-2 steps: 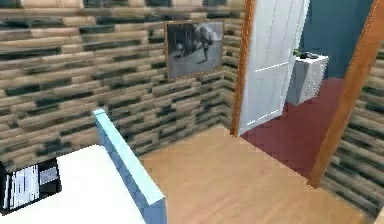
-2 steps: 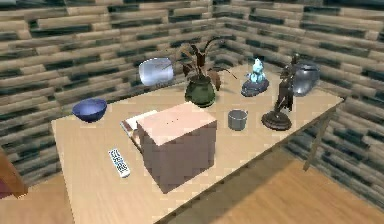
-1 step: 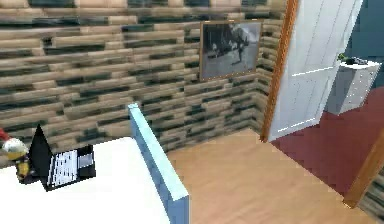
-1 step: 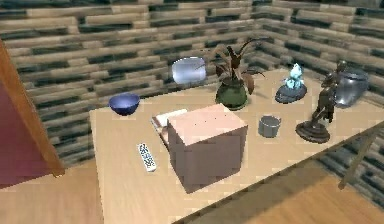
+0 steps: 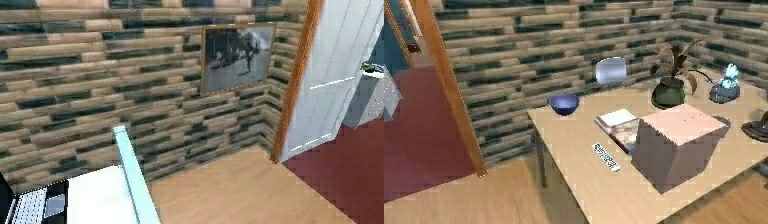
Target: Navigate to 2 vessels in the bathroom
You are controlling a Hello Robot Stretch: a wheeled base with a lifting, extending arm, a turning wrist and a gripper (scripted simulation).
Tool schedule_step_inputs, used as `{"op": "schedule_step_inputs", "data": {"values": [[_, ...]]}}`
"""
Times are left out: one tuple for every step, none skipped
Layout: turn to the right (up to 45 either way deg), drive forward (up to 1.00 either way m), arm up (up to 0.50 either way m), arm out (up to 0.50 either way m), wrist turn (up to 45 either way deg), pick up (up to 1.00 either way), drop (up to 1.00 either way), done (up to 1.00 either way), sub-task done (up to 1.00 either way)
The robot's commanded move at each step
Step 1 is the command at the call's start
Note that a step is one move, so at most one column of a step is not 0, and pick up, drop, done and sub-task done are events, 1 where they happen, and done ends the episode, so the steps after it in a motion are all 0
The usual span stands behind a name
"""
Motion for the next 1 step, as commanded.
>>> {"op": "schedule_step_inputs", "data": {"values": [[42.0,0.00,0.00,0.00,0.0,0.00,0.00,0.00,0.00]]}}
